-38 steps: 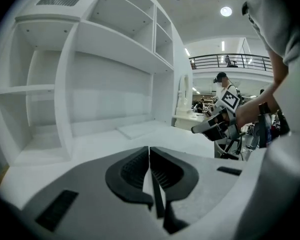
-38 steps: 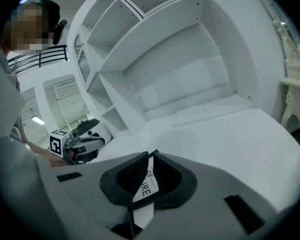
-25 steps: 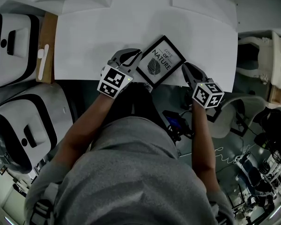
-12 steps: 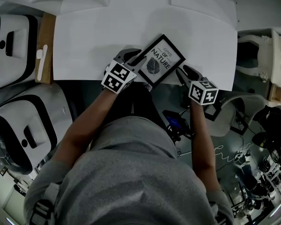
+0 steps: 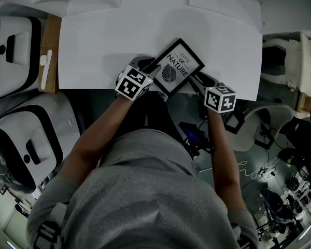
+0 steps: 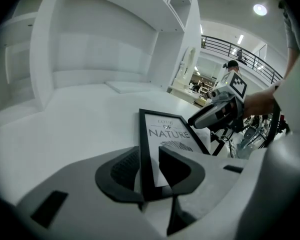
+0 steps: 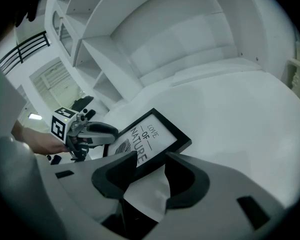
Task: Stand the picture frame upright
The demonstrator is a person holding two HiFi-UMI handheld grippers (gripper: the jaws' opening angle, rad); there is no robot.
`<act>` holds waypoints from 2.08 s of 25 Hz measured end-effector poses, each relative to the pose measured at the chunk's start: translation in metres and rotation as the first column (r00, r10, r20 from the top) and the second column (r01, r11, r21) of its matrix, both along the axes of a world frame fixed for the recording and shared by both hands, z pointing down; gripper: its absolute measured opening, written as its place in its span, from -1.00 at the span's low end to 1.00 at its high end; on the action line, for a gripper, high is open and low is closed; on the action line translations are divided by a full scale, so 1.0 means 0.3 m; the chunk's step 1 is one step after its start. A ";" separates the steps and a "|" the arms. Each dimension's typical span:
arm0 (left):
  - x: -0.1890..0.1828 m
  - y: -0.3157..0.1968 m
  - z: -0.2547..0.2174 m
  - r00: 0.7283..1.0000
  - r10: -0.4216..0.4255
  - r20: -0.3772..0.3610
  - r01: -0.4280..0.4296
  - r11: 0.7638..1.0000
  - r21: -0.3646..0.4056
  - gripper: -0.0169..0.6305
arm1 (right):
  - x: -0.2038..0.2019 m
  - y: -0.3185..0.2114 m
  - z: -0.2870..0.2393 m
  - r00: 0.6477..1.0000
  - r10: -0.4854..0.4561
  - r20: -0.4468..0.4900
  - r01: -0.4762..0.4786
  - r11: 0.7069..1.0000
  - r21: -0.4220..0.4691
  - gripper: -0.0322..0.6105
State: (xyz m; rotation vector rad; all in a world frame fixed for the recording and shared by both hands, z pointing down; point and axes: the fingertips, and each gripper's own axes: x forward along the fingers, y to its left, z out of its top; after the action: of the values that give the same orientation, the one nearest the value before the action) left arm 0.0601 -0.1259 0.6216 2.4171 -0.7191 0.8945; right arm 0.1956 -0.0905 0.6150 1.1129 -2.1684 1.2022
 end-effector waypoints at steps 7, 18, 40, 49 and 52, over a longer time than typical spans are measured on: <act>-0.008 0.017 0.012 1.000 -0.014 0.004 0.014 1.000 -0.017 -0.58 | -0.001 -0.011 0.003 1.000 -0.013 -0.003 0.013 1.000 -0.004 -0.38; -0.046 0.064 0.008 1.000 -0.023 0.015 0.023 0.998 -0.051 -0.58 | -0.037 -0.060 0.002 0.994 -0.107 -0.032 0.106 0.994 -0.004 -0.38; -0.081 0.180 -0.001 1.000 0.013 -0.005 -0.014 0.984 -0.177 -0.56 | -0.118 -0.151 0.003 0.964 -0.239 -0.119 0.245 0.969 0.036 -0.38; -0.094 0.214 0.002 1.000 -0.006 -0.023 0.001 0.978 -0.210 -0.56 | -0.149 -0.160 0.007 0.960 -0.252 -0.124 0.259 0.965 0.037 -0.38; -0.096 0.210 0.004 1.000 -0.010 -0.016 0.006 0.977 -0.212 -0.56 | -0.149 -0.163 0.008 0.961 -0.245 -0.126 0.251 0.968 0.032 -0.38</act>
State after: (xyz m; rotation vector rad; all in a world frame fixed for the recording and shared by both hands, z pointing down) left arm 0.0312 -0.0629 0.6229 2.2292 -0.5943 0.8982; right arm 0.1509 -0.1395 0.6173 0.8754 -2.1762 0.9532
